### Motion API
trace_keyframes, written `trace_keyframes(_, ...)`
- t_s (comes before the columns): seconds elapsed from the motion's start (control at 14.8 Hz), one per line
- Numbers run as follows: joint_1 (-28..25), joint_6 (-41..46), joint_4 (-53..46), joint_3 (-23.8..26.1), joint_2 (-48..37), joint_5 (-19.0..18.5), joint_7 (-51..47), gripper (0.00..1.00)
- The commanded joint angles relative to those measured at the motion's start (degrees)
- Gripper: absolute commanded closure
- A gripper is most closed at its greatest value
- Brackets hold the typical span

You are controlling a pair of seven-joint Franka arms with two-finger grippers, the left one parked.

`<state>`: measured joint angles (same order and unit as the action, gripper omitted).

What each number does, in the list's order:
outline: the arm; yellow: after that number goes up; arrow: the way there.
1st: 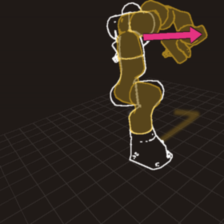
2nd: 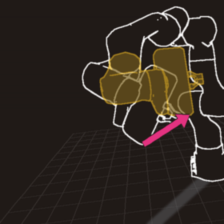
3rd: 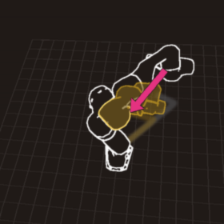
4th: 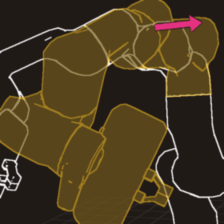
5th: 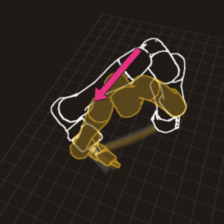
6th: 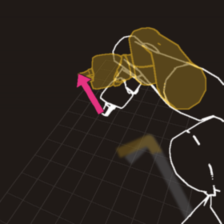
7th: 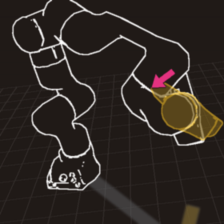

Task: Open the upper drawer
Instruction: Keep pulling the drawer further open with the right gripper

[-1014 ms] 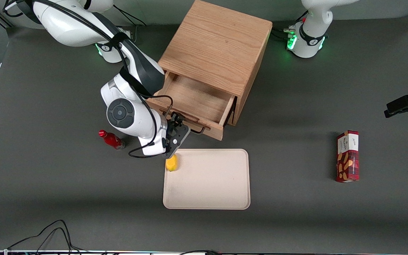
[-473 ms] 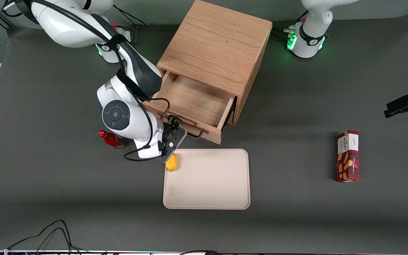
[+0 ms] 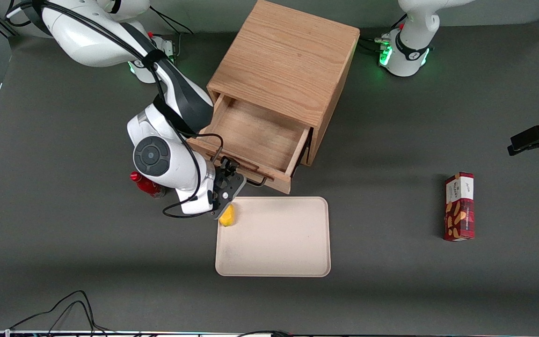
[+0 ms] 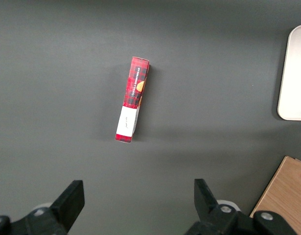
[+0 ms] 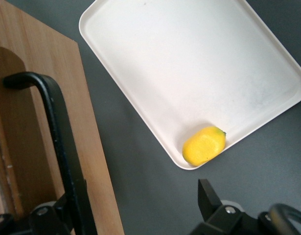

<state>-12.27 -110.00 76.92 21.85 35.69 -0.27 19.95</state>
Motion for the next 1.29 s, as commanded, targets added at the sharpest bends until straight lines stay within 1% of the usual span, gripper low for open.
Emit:
trace_keyframes(0.0,0.0,0.8,-4.0,0.1,2.6,-1.2,1.2,0.0)
trace_keyframes(0.34,0.2,0.8,-5.5,0.0,3.6,-2.8,1.3,0.0)
trace_keyframes(0.47,0.1,0.8,-6.0,-1.1,3.9,-2.9,1.7,0.0)
trace_keyframes(0.81,0.1,0.8,-7.0,-1.4,4.5,-2.9,2.5,0.0)
trace_keyframes(1.22,0.1,0.8,-7.9,-2.9,4.7,-2.9,3.0,0.0)
